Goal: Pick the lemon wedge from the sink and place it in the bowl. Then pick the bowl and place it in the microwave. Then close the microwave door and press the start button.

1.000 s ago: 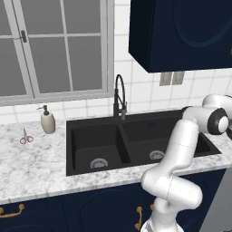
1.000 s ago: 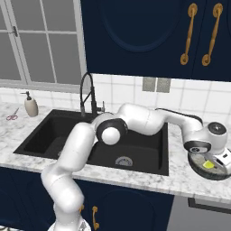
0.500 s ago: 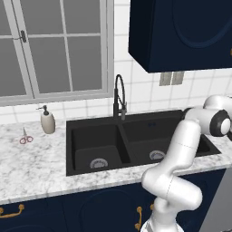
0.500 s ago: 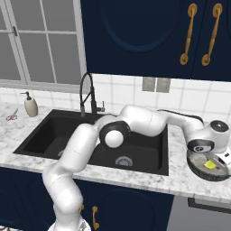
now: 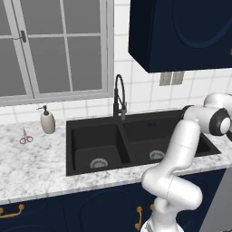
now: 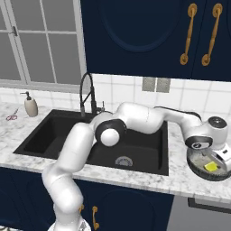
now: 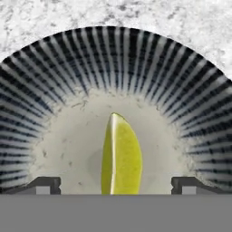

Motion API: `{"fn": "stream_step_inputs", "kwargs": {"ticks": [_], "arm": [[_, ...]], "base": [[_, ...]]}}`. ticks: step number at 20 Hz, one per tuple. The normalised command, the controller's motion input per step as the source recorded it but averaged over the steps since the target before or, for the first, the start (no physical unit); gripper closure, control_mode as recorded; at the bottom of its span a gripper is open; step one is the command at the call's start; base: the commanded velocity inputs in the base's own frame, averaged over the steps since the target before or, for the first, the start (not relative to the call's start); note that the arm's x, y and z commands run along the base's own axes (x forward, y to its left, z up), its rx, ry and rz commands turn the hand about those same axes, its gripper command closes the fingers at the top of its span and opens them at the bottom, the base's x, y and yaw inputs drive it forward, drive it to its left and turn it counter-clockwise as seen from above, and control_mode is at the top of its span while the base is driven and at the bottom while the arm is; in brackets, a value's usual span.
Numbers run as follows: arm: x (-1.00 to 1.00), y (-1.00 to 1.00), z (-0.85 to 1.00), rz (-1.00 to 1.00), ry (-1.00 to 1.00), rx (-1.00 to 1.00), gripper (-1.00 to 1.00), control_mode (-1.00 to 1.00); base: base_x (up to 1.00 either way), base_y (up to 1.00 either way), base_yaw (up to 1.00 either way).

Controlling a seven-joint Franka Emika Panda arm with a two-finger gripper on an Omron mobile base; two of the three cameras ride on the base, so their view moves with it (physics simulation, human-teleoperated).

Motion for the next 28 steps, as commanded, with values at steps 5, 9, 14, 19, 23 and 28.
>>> {"fn": "stream_step_inputs", "kwargs": {"ticks": [5,9,14,19,23,28], "arm": [[-0.04,0.48,0.72,0.00,0.00,-0.02,-1.00,-1.00],[0.00,0.62,0.43,0.01,0.04,-0.02,-1.00,-1.00],[0.25,0.58,-0.04,0.08,0.17,0.00,-1.00,-1.00],[0.35,0.17,-0.24,0.13,0.19,-0.02,-1.00,-1.00],[0.30,-0.07,-0.12,0.07,0.18,0.00,-1.00,-1.00],[0.45,-0.20,-0.30,0.03,0.19,0.00,-1.00,-1.00]], "base": [[0.00,0.00,0.00],[0.00,0.00,0.00],[0.00,0.00,0.00],[0.00,0.00,0.00],[0.00,0.00,0.00],[0.00,0.00,0.00]]}}
